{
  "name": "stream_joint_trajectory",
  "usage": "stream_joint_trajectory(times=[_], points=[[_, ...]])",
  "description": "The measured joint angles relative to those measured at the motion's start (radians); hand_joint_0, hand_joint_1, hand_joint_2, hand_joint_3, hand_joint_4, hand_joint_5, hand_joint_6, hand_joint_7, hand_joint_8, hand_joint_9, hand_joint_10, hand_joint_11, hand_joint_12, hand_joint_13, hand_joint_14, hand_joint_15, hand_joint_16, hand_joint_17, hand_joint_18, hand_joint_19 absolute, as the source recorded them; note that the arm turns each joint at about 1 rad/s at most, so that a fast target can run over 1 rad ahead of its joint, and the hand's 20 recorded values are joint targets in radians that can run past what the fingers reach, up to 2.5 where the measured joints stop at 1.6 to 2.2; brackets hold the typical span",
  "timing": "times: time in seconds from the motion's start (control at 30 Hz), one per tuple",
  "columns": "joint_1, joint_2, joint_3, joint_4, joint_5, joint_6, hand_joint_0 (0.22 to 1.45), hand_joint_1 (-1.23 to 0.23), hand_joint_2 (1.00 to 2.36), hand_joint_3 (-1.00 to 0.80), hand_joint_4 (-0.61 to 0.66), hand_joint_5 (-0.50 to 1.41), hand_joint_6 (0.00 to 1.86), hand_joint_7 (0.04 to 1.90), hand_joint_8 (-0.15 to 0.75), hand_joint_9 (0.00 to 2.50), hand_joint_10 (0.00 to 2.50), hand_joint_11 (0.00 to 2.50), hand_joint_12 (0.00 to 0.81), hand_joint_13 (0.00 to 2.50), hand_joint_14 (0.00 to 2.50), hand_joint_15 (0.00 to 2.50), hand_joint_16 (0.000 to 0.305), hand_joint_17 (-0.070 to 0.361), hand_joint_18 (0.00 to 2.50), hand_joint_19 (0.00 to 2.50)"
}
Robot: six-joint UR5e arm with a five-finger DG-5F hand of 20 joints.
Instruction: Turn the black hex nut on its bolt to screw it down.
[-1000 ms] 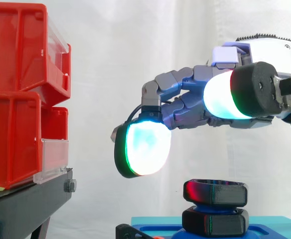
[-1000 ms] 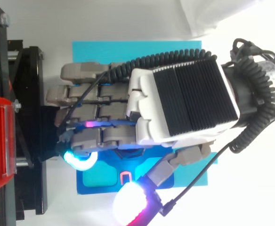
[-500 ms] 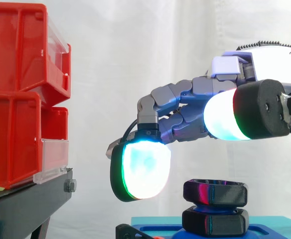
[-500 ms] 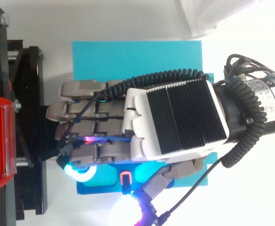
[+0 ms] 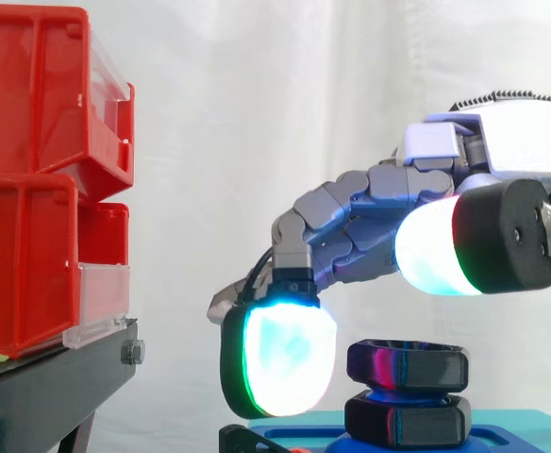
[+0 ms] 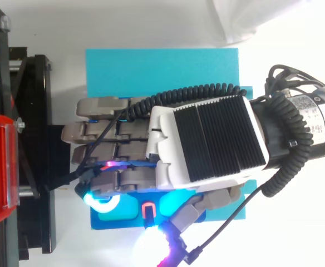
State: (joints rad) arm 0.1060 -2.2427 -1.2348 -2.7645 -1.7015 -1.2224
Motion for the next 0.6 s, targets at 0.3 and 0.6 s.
stream_joint_trajectory(times=[0.3,0.6], points=[[-0.009,0.000,0.000,-0.005,-0.023,-0.013,0.49,-0.31,1.00,-0.50,0.26,-0.20,0.77,0.74,0.310,0.45,0.01,0.41,0.343,0.36,0.00,0.12,0.042,0.095,0.13,0.12],[-0.013,0.000,0.000,-0.006,-0.038,-0.016,0.49,-0.31,1.00,-0.50,0.26,-0.20,0.76,0.75,0.310,0.46,0.01,0.42,0.344,0.37,0.00,0.13,0.042,0.095,0.14,0.13]])
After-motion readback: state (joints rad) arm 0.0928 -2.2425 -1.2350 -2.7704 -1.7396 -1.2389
